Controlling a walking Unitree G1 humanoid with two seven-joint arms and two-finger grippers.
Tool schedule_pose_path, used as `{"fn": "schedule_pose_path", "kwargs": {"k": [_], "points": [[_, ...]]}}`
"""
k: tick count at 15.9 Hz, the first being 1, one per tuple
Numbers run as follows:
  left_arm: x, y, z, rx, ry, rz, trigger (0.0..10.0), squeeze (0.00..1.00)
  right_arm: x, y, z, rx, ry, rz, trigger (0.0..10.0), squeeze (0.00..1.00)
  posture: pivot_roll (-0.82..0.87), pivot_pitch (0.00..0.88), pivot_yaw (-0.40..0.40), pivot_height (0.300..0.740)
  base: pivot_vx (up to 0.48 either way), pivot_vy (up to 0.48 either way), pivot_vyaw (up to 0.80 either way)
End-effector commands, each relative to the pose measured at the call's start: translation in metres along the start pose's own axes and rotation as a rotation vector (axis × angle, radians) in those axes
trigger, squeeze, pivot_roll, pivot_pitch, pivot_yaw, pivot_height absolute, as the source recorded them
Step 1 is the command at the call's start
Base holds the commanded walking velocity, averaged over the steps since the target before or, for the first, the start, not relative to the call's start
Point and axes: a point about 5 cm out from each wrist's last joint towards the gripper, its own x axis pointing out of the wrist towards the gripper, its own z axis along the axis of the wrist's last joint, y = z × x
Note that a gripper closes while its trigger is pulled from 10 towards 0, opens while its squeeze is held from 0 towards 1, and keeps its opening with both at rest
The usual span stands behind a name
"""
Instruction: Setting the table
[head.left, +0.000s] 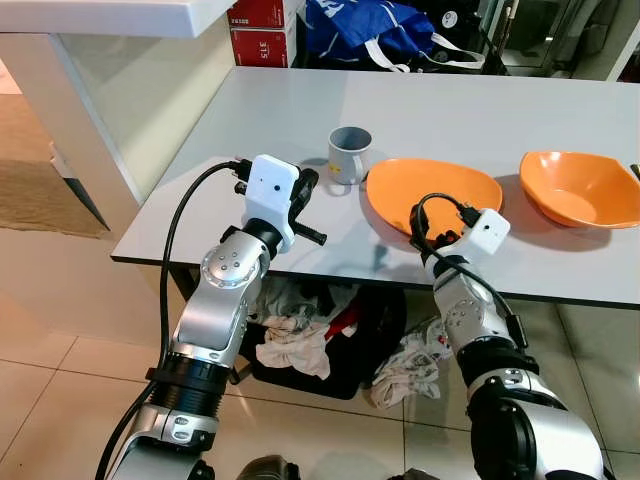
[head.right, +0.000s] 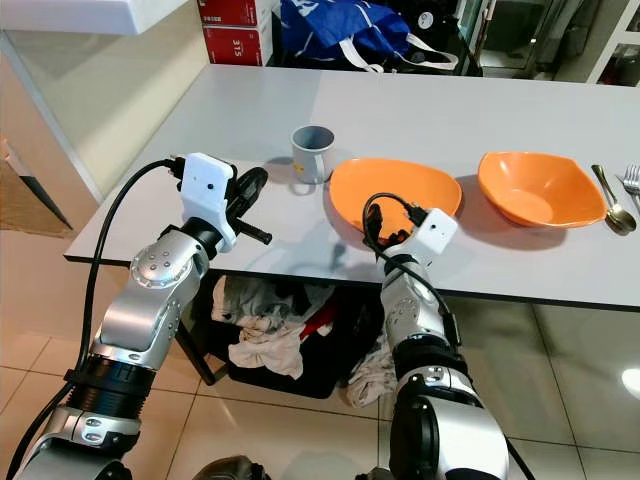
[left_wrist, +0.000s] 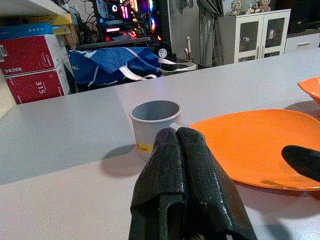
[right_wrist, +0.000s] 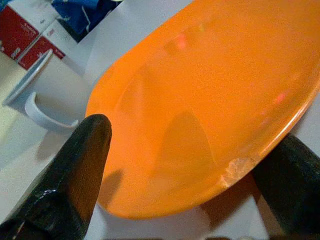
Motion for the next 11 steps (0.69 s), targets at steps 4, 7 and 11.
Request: {"fn": "schedule_pose_path", "kwargs": {"k": [4, 7, 11], "points": [[-0.0002, 0.0008, -0.0005, 0.005, 0.007, -0.003, 10.0, 0.0, 0.0027, -0.003, 0.0019, 0.12, 0.041, -0.023, 10.0, 1.0, 0.1, 0.0, 0.026, 0.722, 0.0, 0.0, 0.0], [0.0, 0.0006, -0.0009, 0.004, 0.008, -0.004, 10.0, 0.0, 0.0031, -0.0042, 0.0023, 0.201, 0.056, -0.031, 10.0, 1.0, 0.1, 0.0, 0.026, 0.722, 0.0, 0.0, 0.0], [0.0003, 0.0001, -0.0008, 0.003, 0.009, -0.006, 10.0, 0.0, 0.0039, 0.0022, 0.0104, 0.246, 0.047, -0.019, 10.0, 1.0, 0.1, 0.0, 0.026, 0.722, 0.0, 0.0, 0.0]]}}
